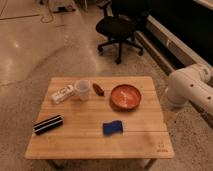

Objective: Place the white sponge in the ceramic cup

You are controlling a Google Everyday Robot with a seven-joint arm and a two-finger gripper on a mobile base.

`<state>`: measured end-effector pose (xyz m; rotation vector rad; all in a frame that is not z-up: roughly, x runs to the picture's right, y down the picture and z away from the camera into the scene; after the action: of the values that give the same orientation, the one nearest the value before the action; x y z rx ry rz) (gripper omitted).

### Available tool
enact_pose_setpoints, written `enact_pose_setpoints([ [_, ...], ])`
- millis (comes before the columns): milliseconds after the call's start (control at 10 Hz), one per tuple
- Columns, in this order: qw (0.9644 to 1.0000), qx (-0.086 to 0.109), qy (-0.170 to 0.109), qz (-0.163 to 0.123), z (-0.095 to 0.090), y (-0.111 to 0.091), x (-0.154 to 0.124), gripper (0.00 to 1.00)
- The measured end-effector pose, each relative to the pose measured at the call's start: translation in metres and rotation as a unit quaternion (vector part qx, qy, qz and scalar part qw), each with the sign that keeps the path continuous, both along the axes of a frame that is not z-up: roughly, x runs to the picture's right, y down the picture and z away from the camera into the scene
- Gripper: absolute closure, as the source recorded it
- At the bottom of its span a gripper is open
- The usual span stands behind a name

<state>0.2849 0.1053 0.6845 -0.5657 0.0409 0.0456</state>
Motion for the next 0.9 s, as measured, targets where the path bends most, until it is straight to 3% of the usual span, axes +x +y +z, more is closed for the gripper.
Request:
enact_pose_setpoints([
  [300,0.9997,-0.005,-0.011,-0.022,0.002,0.009,-0.019,0.35],
  [600,0.9979,-0.01,-0.027,-0.059,0.006,0.018,-0.072,0.35],
  [900,0.9947,-0.013,-0.05,-0.089,0.025,0.047,-0.117,0.35],
])
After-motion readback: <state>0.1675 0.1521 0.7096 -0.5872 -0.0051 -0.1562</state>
